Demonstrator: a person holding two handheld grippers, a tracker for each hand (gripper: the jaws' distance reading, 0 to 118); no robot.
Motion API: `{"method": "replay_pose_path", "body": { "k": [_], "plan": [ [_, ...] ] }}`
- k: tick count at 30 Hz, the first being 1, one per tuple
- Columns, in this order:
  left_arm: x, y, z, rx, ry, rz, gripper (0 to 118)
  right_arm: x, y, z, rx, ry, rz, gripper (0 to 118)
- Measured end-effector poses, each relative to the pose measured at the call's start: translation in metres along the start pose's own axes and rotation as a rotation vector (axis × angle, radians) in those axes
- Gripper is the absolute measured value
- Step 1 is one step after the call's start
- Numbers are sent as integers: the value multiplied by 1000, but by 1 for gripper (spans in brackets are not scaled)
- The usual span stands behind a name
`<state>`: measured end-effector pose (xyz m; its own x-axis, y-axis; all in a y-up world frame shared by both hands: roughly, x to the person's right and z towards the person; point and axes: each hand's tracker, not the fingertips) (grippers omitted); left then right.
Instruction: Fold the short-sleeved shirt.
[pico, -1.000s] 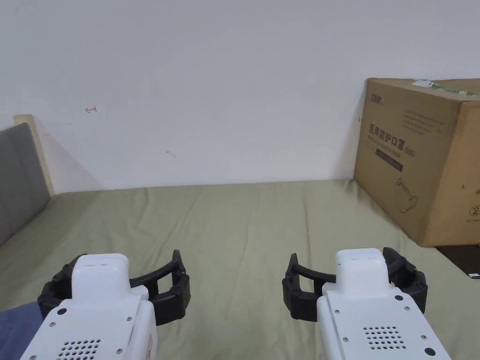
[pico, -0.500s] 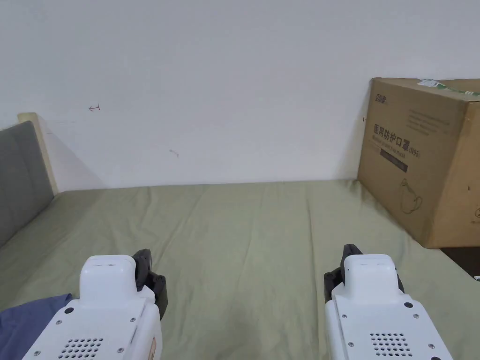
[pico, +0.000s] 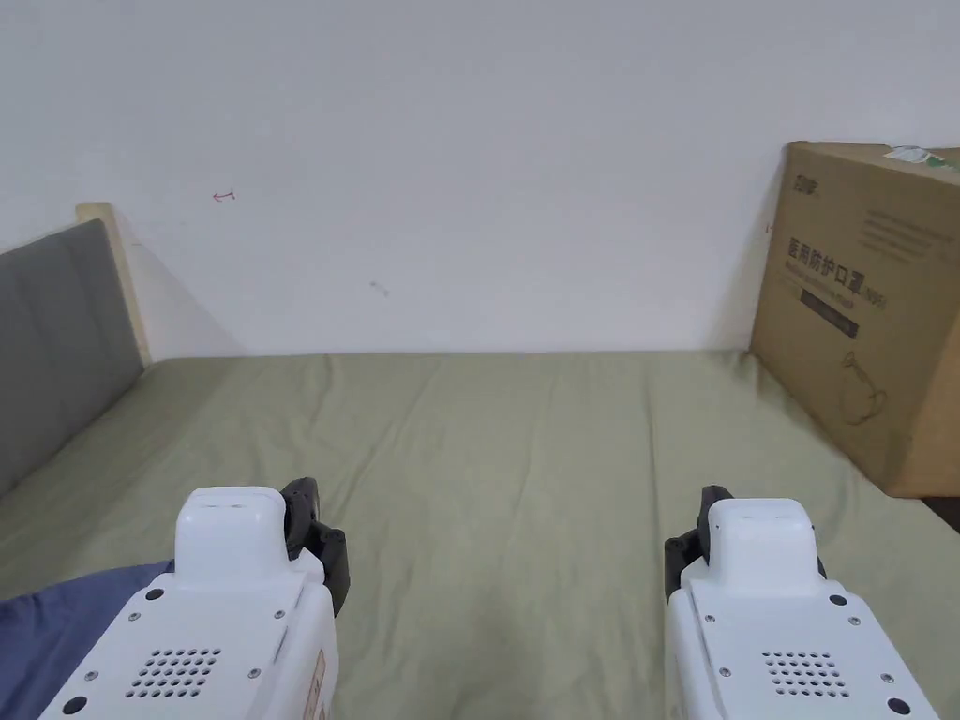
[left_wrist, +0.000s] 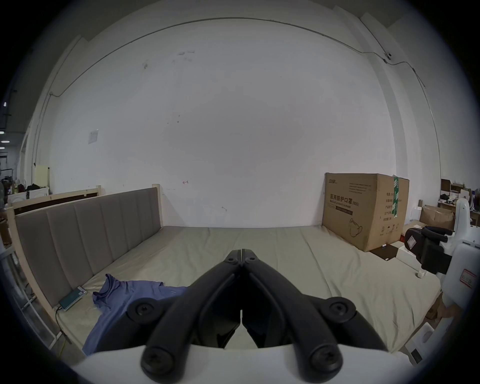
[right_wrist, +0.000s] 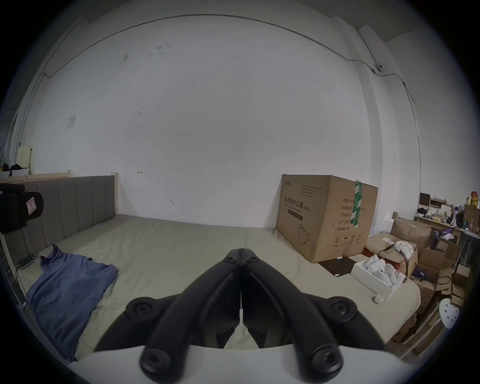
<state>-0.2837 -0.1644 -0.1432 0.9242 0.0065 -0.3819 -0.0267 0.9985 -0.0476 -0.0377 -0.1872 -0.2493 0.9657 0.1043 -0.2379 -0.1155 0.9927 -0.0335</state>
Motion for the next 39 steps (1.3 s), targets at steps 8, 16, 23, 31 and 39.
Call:
{"method": "replay_pose_path", "body": {
  "k": [8, 16, 23, 31, 39],
  "plan": [
    [-61, 11, 41, 9, 212, -1, 0, -61, 8, -14, 24, 252, -42, 0],
    [-126, 14, 104, 9, 481, 6, 0, -162, 16, -3, 0, 531, 21, 0],
    [-151, 9, 120, -25, 541, 51, 0, -196, 10, 13, -16, 629, 60, 0],
    [-181, -28, 34, -279, 409, 147, 0, -198, -4, 3, -75, 635, 86, 0],
    [-240, -142, -139, -746, 370, 237, 0, -197, -30, -20, -174, 606, 103, 0]
  ]
}}
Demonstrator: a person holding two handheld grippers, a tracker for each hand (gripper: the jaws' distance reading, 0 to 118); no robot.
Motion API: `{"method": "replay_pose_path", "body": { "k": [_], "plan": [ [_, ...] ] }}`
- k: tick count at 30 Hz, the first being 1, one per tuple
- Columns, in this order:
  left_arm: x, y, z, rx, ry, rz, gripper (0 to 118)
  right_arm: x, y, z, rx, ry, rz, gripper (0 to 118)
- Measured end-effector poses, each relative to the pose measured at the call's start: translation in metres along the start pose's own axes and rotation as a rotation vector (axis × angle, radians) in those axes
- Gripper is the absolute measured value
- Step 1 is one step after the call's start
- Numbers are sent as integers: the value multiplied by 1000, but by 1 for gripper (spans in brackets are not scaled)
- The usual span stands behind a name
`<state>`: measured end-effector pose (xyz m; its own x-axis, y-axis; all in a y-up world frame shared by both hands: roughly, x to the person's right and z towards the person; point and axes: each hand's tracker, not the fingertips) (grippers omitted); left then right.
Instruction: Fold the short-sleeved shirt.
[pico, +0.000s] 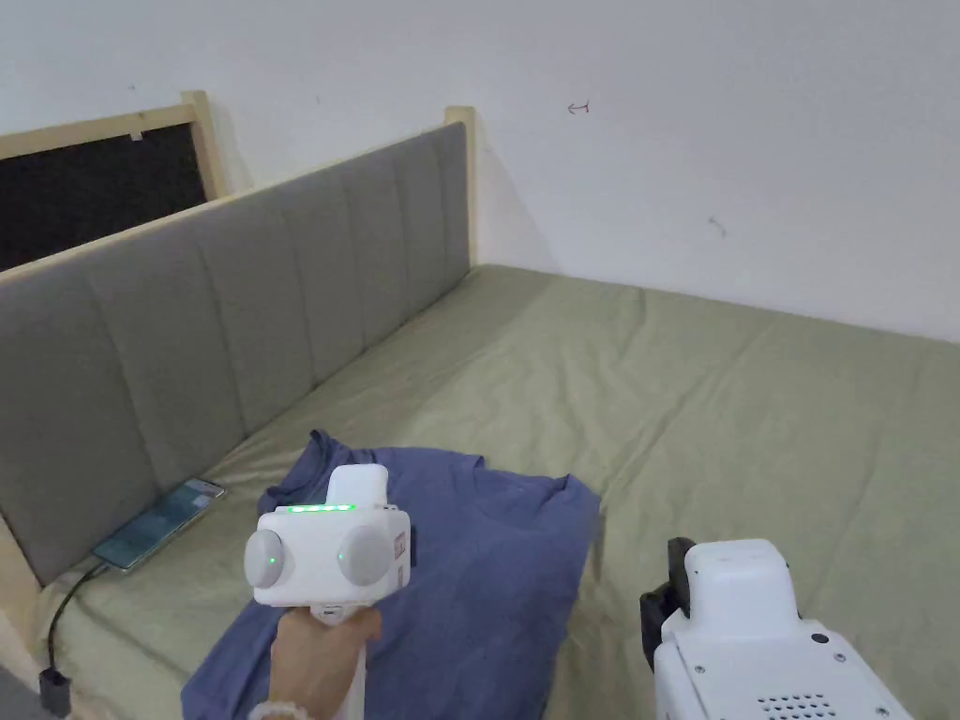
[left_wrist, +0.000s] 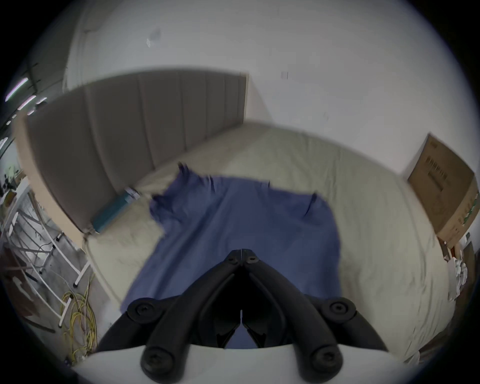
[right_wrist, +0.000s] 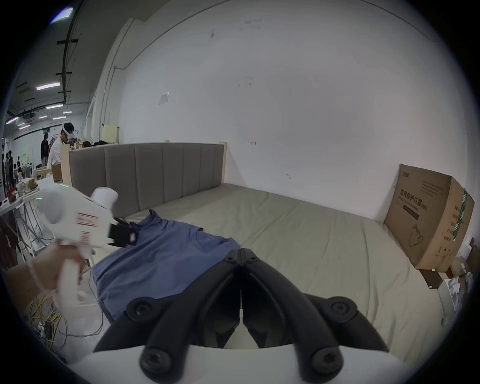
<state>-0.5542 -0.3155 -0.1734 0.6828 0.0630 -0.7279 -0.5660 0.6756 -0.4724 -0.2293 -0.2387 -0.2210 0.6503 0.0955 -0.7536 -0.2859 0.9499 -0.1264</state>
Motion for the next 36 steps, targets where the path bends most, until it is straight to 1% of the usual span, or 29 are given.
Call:
{"method": "replay_pose_path", "body": {
  "k": [3, 6, 7, 8, 9, 10, 11, 12, 13, 14, 15, 18, 19, 20, 21, 22, 23, 24, 25, 26, 27, 28, 29, 31, 32, 33, 35, 36],
  "plan": [
    [3, -9, -45, -124, -37, 40, 0, 7, -10, -9, -44, -7, -11, 0],
    [11, -20, -62, -238, -102, 95, 0, 14, -18, -20, -84, -23, -9, 0],
    [14, -19, -64, -250, -102, 72, 1, 16, -21, -23, -91, -27, -13, 0],
    [22, -18, -47, -220, -78, 51, 5, 19, -23, -26, -100, -31, -20, 0],
    [27, -16, -41, -188, -87, 3, 23, 21, -24, -28, -113, -35, -29, 0],
    [32, -10, -34, -179, -81, -23, 51, 23, -25, -30, -120, -34, -37, 0],
    [36, -4, -30, -183, -66, -39, 86, 24, -26, -32, -124, -37, -42, 0],
    [33, 3, -33, -184, -91, -47, 105, 24, -26, -33, -127, -42, -45, 0],
    [35, 8, -31, -169, -104, -48, 116, 25, -27, -34, -129, -43, -46, 0],
    [38, 12, -28, -154, -112, -47, 118, 25, -28, -34, -133, -42, -45, 0],
    [42, 15, -29, -156, -110, -45, 117, 24, -29, -35, -138, -41, -40, 0],
    [42, 15, -57, -203, -121, -25, 117, 23, -33, -36, -157, -45, -8, 0],
    [45, 10, -65, -251, -130, -21, 111, 23, -35, -37, -161, -45, -3, 0],
    [47, 1, -80, -311, -139, -24, 80, 25, -38, -39, -169, -45, -1, 0],
    [51, -4, -86, -346, -108, -31, 61, 26, -39, -40, -178, -48, -4, 0],
    [53, -7, -80, -247, -14, -69, 59, 29, -42, -42, -188, -49, -12, 0],
    [55, -4, -75, -256, -64, -40, 51, 31, -44, -44, -200, -56, -26, 0],
    [53, -3, -81, -260, -73, -54, 38, 34, -46, -45, -209, -62, -45, 0],
    [53, -1, -81, -257, -74, -68, 21, 37, -48, -47, -218, -64, -65, 0],
    [52, 0, -83, -258, -70, -66, 8, 40, -48, -48, -229, -68, -88, 0],
    [48, 1, -87, -269, -52, -36, 8, 42, -49, -48, -238, -67, -100, 0],
    [51, -1, -76, -281, -70, -8, 8, 45, -49, -47, -234, -70, -103, 0],
    [48, 0, -73, -278, -75, -14, 7, 48, -50, -45, -231, -78, -100, 0],
    [44, 4, -67, -286, -97, 2, 7, 58, -51, -44, -220, -136, -65, 0],
    [39, 7, -74, -299, -114, 22, 7, 65, -50, -43, -225, -157, -72, 0],
    [35, 11, -74, -307, -128, 67, 7, 73, -49, -42, -231, -156, -89, 0],
    [29, 20, -66, -303, -146, 155, 6, 91, -45, -34, -217, -193, -167, 0],
    [27, 26, -75, -297, -159, 157, 6, 98, -45, -30, -214, -206, -181, 0]
  ]
}}
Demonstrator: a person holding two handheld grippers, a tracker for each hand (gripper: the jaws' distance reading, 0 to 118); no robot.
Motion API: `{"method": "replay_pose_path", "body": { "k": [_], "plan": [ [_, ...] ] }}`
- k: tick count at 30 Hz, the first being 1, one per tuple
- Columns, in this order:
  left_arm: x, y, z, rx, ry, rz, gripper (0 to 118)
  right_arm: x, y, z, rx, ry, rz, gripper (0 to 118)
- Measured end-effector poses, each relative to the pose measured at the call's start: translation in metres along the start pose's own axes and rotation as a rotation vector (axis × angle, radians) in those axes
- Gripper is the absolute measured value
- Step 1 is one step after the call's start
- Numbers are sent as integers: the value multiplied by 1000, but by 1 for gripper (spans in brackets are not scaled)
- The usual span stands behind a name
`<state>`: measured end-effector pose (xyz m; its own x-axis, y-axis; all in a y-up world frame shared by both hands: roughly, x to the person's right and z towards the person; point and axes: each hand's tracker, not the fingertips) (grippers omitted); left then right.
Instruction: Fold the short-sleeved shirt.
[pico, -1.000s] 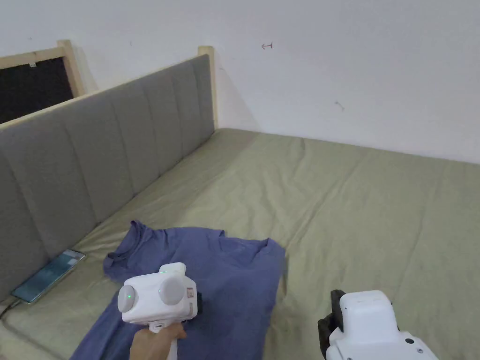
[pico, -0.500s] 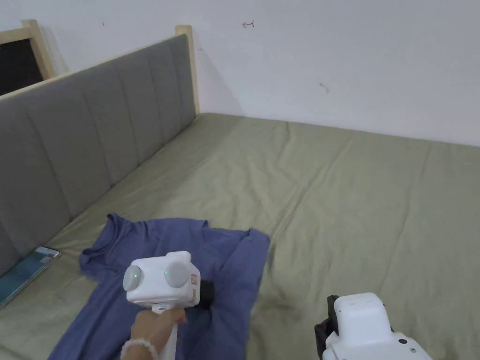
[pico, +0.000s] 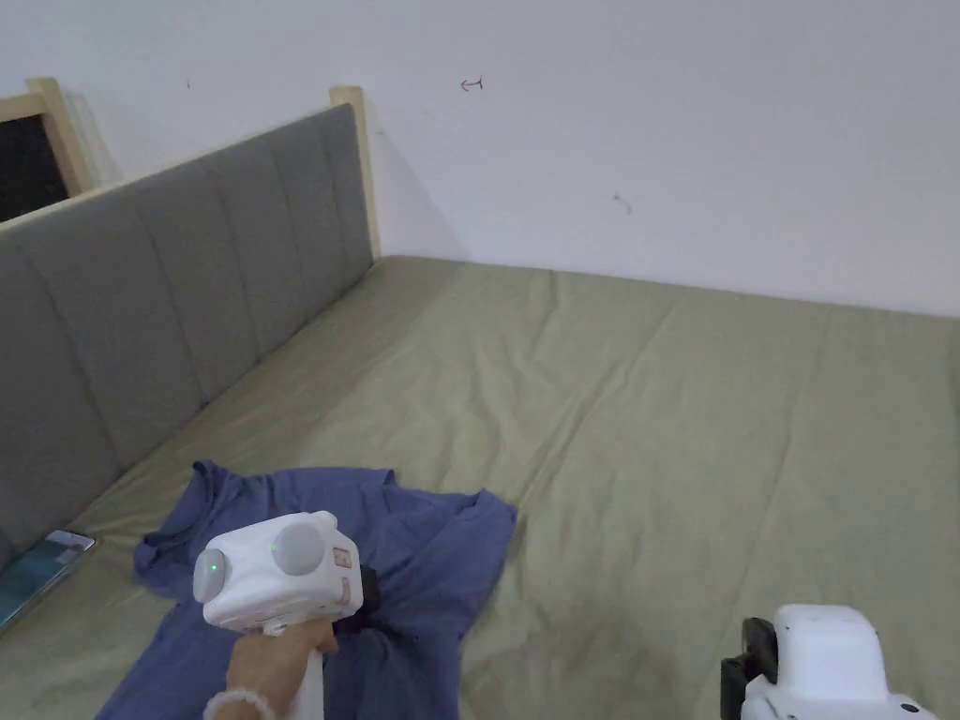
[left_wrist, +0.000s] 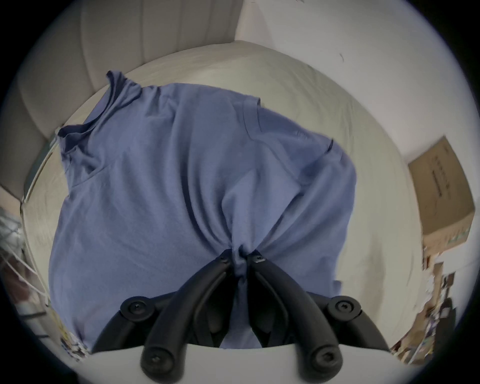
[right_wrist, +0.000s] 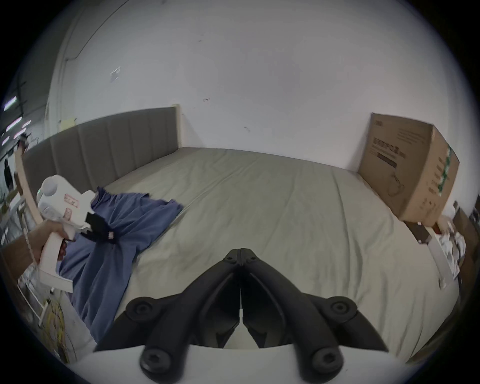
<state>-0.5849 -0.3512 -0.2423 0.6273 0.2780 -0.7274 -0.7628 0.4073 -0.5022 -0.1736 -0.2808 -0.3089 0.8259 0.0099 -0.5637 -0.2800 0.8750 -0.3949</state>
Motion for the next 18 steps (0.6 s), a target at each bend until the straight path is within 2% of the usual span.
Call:
{"method": "replay_pose_path", "body": {
  "k": [2, 4, 5, 7, 8, 11, 18],
  "plan": [
    [15, 9, 14, 50, 6, -21, 6, 14, 1, 6, 19, -45, -4, 0],
    [48, 7, 34, 119, 44, -184, 6, 27, 2, 12, 21, -73, -11, 0],
    [63, 5, 43, 122, 11, -192, 6, 35, 3, 16, 24, -82, -32, 0],
    [79, 11, 58, 146, -152, -104, 6, 49, 5, 25, 39, -95, -77, 0],
    [98, 4, 74, 175, -194, -120, 6, 56, 6, 30, 49, -113, -90, 0],
    [159, -2, 100, 232, -182, -291, 6, 76, 11, 47, 77, -159, -99, 0],
    [291, -41, 150, 252, -537, -458, 6, 130, 21, 88, 156, -282, -175, 0]
  ]
}}
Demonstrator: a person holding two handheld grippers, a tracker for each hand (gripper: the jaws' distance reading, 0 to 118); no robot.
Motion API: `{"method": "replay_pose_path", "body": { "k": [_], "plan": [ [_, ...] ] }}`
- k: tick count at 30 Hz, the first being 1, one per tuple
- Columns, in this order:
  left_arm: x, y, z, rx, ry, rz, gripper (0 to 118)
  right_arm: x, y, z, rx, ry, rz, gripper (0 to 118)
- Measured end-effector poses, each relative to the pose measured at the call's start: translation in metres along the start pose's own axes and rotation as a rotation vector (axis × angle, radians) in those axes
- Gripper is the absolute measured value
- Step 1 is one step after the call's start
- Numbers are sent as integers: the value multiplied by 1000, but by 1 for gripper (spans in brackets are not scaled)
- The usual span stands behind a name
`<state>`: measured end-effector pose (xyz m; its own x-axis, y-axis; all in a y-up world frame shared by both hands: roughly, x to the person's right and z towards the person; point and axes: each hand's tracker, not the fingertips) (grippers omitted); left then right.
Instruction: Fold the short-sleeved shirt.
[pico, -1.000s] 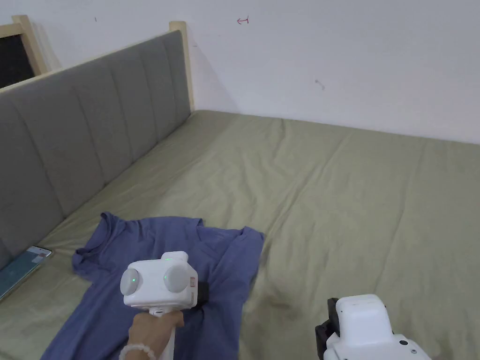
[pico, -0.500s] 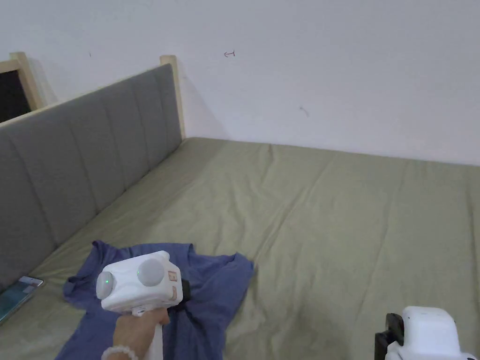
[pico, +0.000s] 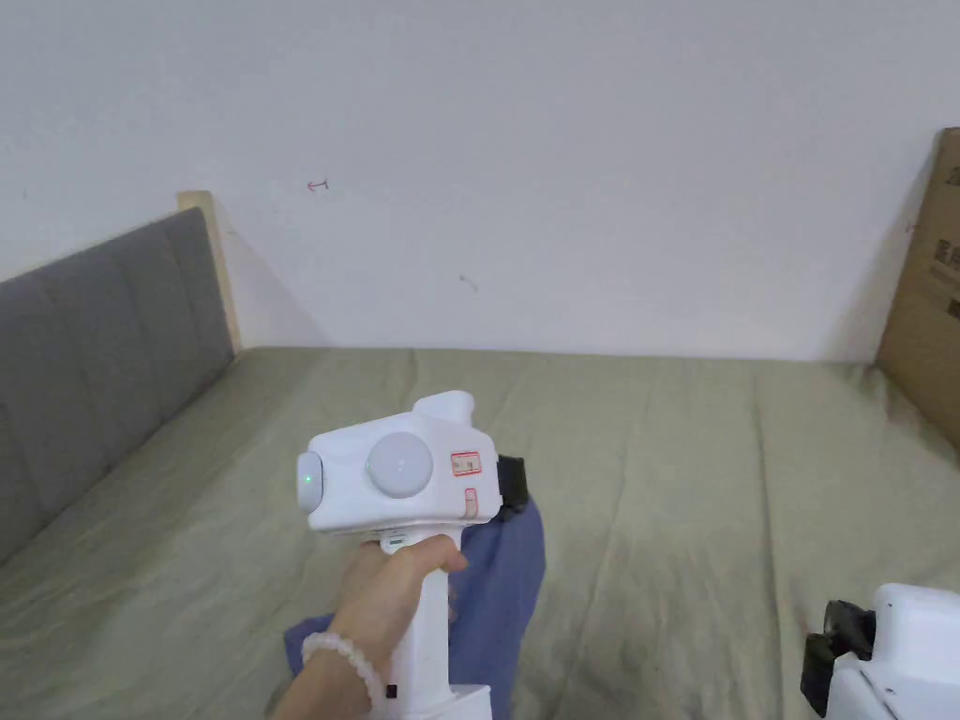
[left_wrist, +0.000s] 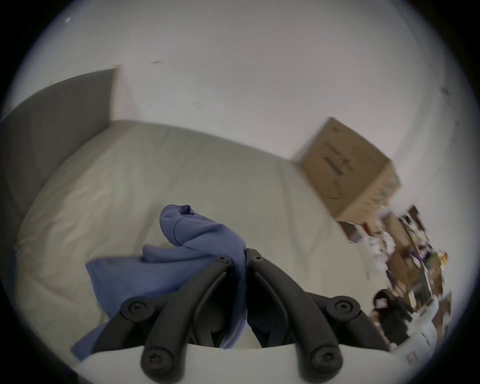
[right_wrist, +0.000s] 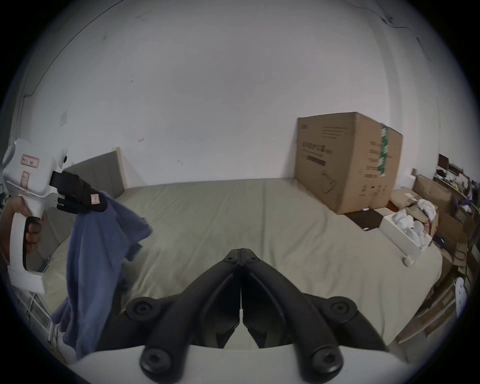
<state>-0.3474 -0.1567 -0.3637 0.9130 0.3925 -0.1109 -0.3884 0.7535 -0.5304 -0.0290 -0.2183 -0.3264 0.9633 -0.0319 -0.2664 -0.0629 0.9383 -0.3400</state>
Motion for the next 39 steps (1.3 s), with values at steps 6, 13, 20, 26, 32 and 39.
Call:
{"method": "replay_pose_path", "body": {
  "k": [6, 13, 20, 26, 32, 39],
  "plan": [
    [105, -12, -37, -52, -282, -92, 6, 56, 2, 19, 23, -163, -13, 0],
    [161, -153, -145, -403, -185, -294, 6, 114, -23, 24, -62, -279, -136, 0],
    [133, -240, -177, -565, -131, -347, 11, 126, -53, 19, -150, -310, -114, 0],
    [129, -192, -153, -497, -206, -316, 117, 111, -50, 9, -169, -266, -122, 0],
    [91, -155, -103, -388, -163, -196, 41, 84, -44, 4, -142, -183, -68, 0],
    [-11, -192, -63, -384, 87, 13, 0, 47, -53, 0, -167, -109, -8, 0]
  ]
}}
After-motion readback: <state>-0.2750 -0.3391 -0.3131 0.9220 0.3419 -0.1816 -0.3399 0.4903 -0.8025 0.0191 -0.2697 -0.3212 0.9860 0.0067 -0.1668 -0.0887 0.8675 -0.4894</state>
